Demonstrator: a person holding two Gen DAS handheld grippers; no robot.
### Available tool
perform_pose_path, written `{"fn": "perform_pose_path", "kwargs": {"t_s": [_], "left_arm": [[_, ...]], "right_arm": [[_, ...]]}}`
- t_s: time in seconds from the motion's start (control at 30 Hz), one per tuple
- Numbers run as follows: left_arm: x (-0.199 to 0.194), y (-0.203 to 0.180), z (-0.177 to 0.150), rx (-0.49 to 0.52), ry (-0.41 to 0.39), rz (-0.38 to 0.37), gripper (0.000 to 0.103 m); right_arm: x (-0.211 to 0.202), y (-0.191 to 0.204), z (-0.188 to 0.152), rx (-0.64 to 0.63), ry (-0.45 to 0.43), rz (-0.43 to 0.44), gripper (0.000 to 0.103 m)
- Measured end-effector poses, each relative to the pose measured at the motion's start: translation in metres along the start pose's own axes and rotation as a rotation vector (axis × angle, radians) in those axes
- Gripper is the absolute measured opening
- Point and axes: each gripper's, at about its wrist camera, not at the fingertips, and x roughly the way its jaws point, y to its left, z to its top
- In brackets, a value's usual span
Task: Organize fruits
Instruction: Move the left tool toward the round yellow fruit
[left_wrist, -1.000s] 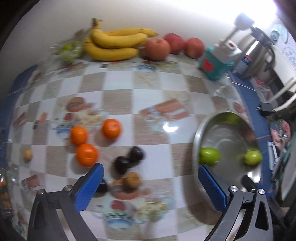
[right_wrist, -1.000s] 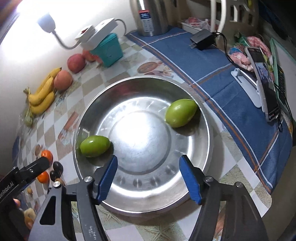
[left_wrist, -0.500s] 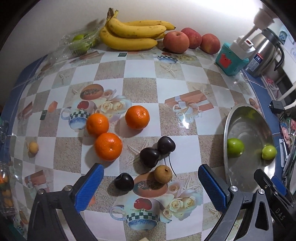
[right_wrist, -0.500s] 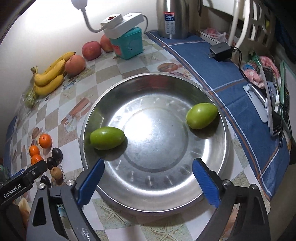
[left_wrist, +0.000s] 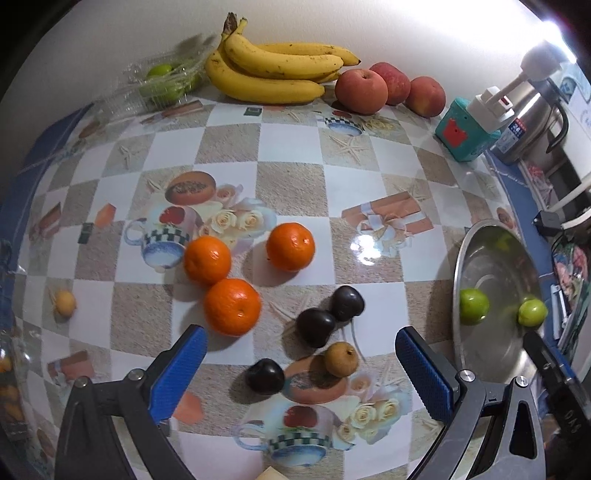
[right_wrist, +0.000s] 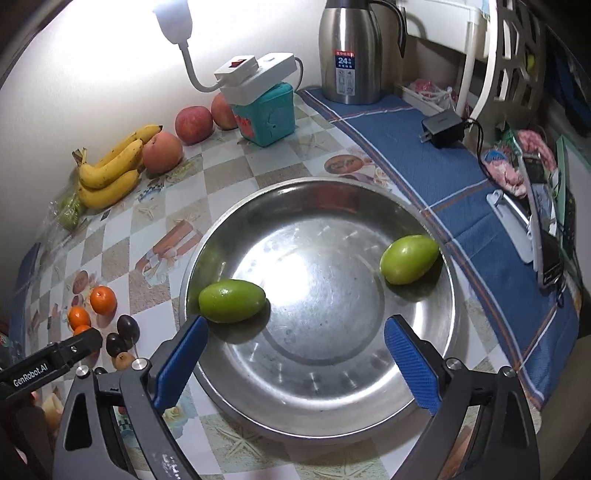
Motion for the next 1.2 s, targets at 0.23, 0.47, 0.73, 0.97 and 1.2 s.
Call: {"fn": "perform_pose_path", "kwargs": {"t_s": [0.23,0.47,0.73,0.97,1.2], "left_arm": [[-0.006,0.007,0.003,0.056,-0.023,0.057,0.103],[-0.014,0.028,0.009,0.068,-0.046,0.096,0.103],[-0.024,0.079,0.012,0.005,-0.066,0.192,0.103],[-0.027,0.133,0.009,-0.057,-0.076,0.262,0.103],[-0.034,0.181,0.005,-0.139,-0.094,0.290,0.103]], "right_arm": [[-0.009,0.000,0.003,0.013,-0.038,0.000,0.096],[-0.020,0.015,0.004,-0.040,-0.088,-0.034,0.096],[-0.022,0.040,-0.005,-0.075,-0.096,0.031,0.096],[-0.007,0.061,-0.015,-0.101,-0.043,0.036,0.096],[-0.005,0.099,-0.025,-0.179,-0.034,0.076,0.096]]}}
